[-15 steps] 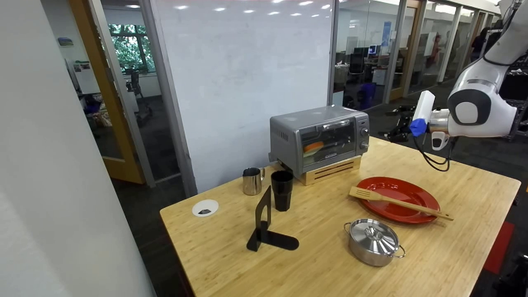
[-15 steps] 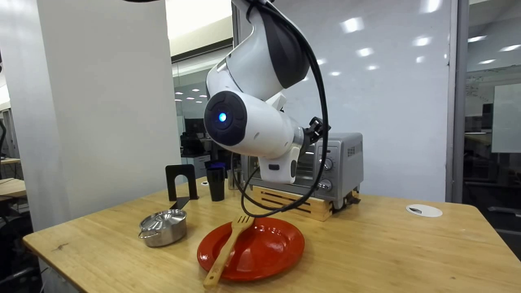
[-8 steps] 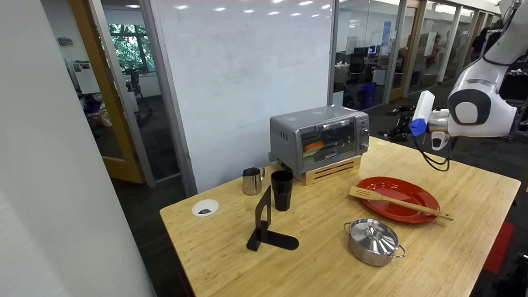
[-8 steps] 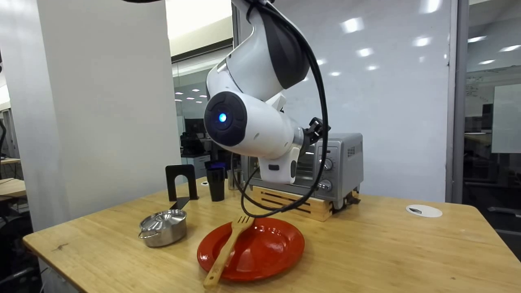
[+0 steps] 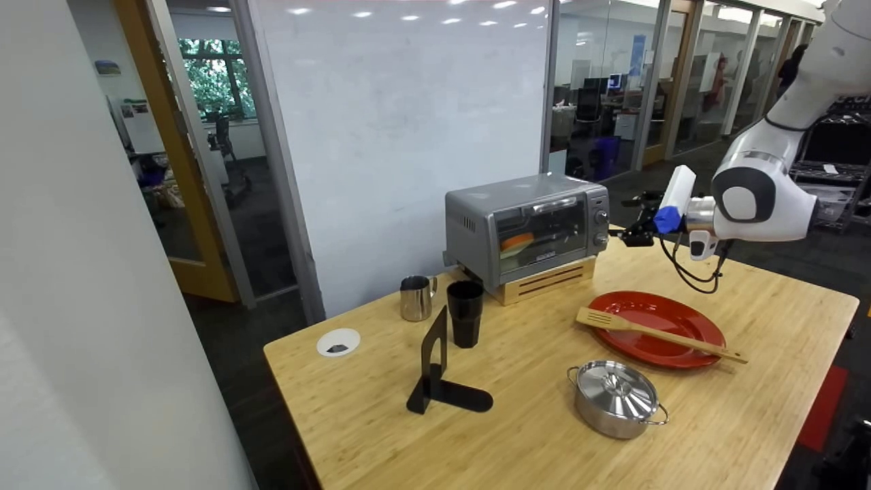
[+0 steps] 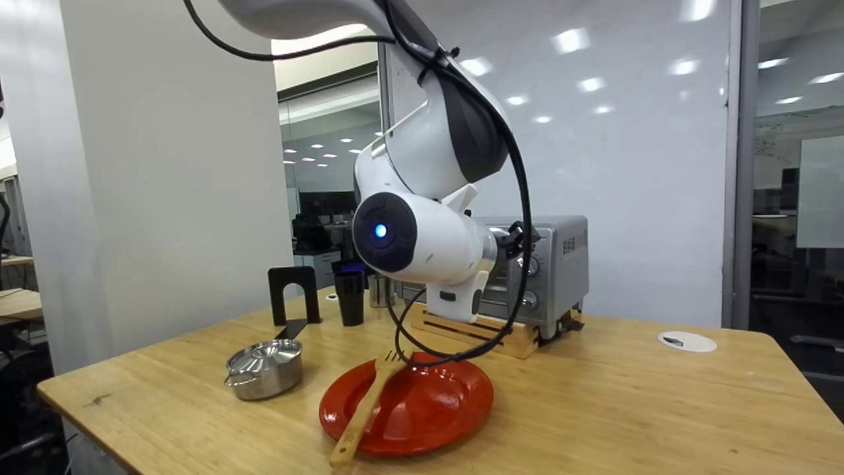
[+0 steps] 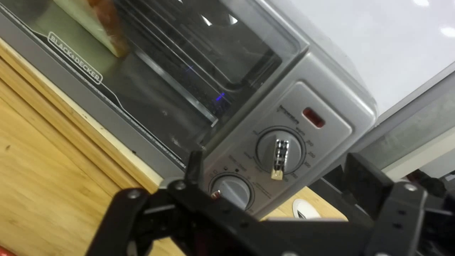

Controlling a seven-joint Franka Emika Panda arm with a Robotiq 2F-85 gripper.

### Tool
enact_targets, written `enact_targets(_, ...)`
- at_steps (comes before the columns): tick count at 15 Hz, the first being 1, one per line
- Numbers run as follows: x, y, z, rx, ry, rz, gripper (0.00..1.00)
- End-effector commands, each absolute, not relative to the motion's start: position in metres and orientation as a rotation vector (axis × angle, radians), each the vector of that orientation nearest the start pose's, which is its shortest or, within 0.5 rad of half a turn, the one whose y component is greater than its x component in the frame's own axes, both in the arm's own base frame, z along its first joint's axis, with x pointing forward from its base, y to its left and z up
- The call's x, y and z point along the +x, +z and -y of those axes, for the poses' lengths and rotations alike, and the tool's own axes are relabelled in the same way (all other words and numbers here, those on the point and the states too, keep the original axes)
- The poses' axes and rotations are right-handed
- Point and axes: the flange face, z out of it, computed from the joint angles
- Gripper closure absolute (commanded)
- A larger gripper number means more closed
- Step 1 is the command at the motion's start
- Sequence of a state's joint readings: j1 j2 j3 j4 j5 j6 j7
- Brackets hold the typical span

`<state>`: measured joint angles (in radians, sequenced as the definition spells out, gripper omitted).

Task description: Turn the top microwave button to the left

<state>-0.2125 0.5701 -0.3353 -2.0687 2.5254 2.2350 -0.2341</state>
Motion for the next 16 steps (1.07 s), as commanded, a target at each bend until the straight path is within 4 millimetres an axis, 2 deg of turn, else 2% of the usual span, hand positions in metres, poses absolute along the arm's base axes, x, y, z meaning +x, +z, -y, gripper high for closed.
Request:
enact_targets(1, 0.5266, 0.1522, 0.3044, -0.539, -0.497, -1.811, 0.0)
enact_targets(2, 0.5177, 0.1574, 0.2969, -0.579, -0.503, -1.805, 0.0)
enact_targets(16, 0.5238, 0.1527, 0.3025, -0.567, -0.496, -1.807, 0.0)
